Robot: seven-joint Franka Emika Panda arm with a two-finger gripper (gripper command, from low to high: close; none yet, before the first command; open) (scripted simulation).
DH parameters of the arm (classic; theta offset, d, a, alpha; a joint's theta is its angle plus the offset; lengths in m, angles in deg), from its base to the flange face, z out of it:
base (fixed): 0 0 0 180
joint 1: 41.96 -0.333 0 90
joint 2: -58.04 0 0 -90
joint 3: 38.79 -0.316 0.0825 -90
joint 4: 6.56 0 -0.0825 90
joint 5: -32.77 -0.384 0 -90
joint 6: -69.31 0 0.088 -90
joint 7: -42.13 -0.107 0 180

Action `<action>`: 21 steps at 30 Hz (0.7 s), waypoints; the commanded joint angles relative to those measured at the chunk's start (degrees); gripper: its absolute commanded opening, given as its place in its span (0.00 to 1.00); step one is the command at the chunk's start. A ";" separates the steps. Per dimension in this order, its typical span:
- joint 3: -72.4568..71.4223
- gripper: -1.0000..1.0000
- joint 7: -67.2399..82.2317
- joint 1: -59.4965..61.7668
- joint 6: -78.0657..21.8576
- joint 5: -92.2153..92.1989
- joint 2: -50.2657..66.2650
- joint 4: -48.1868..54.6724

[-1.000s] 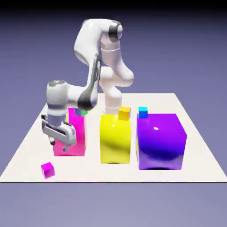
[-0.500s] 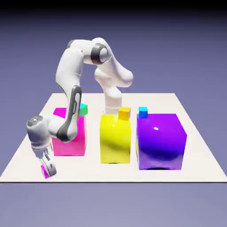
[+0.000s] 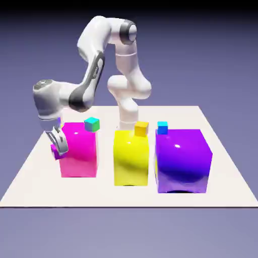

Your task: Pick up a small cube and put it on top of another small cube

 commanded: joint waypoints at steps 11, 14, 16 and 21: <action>-0.53 0.00 -5.58 0.02 -11.51 1.73 -22.84 -11.17; -0.68 0.00 -7.07 0.04 -14.65 2.15 -29.07 -14.21; -0.78 0.00 -8.06 0.05 -16.73 2.43 -33.23 -16.24; -0.96 0.00 -9.85 0.06 -20.48 2.93 -40.69 -19.89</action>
